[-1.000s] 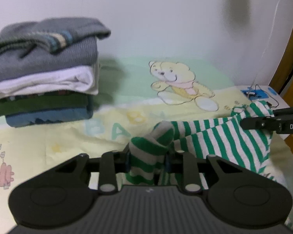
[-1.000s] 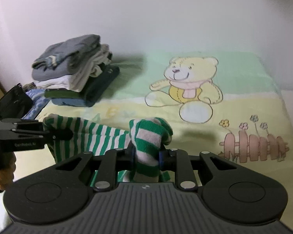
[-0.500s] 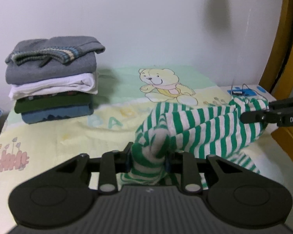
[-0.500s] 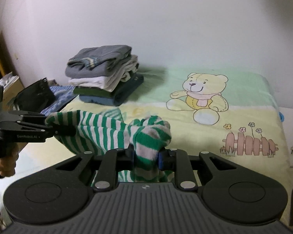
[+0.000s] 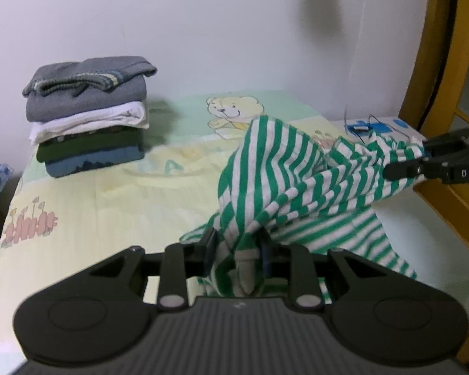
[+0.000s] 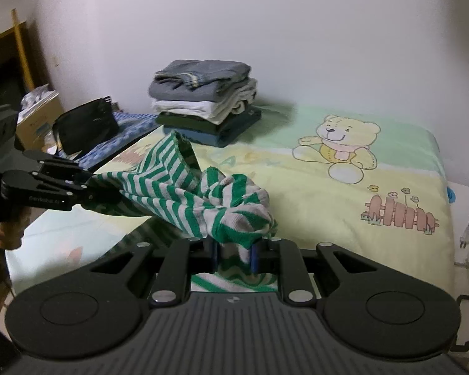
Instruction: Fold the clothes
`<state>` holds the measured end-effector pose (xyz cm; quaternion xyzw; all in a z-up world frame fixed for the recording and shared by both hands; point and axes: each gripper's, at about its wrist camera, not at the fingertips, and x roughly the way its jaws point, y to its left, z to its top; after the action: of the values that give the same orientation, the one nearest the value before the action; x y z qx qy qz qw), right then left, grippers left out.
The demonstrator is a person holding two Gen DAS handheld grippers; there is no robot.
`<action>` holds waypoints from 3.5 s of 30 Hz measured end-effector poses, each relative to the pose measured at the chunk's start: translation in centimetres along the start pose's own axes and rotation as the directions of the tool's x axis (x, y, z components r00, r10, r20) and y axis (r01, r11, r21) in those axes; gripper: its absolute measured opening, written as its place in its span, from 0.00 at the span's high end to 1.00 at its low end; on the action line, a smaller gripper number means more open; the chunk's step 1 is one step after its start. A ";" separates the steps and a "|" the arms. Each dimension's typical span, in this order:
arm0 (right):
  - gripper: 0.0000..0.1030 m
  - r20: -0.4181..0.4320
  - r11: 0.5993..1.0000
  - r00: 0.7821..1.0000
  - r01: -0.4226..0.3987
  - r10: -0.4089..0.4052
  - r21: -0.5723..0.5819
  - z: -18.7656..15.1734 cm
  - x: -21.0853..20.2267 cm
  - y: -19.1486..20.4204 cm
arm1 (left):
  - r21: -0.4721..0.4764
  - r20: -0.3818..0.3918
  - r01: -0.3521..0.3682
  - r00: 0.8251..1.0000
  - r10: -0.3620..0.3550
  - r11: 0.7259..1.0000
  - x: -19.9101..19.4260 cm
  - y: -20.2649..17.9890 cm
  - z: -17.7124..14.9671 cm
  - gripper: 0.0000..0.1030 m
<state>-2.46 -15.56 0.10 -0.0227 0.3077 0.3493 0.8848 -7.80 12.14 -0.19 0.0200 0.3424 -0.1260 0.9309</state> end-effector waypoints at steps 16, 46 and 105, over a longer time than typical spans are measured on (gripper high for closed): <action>0.83 -0.074 0.989 0.997 -0.047 0.037 -0.142 -3.8 -2.9 4.1 | -0.047 -0.101 0.019 0.995 -0.024 0.999 -3.3 -2.0 -5.3 0.86; 0.26 -0.065 0.803 0.964 0.175 -0.257 -0.569 -9.7 0.1 9.4 | 0.465 -0.051 -0.044 0.996 0.076 0.884 1.1 -6.1 -6.2 0.38; 0.67 -0.257 0.850 0.960 -0.042 -0.112 -0.526 -9.8 -1.0 11.6 | 0.322 -0.212 0.349 0.933 -0.292 0.880 0.3 -7.4 -4.7 0.69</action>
<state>-15.53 -9.88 -5.30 -0.3182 0.3207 0.3971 0.7989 -12.39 5.49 -3.57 0.1403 0.3846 -0.3365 0.8481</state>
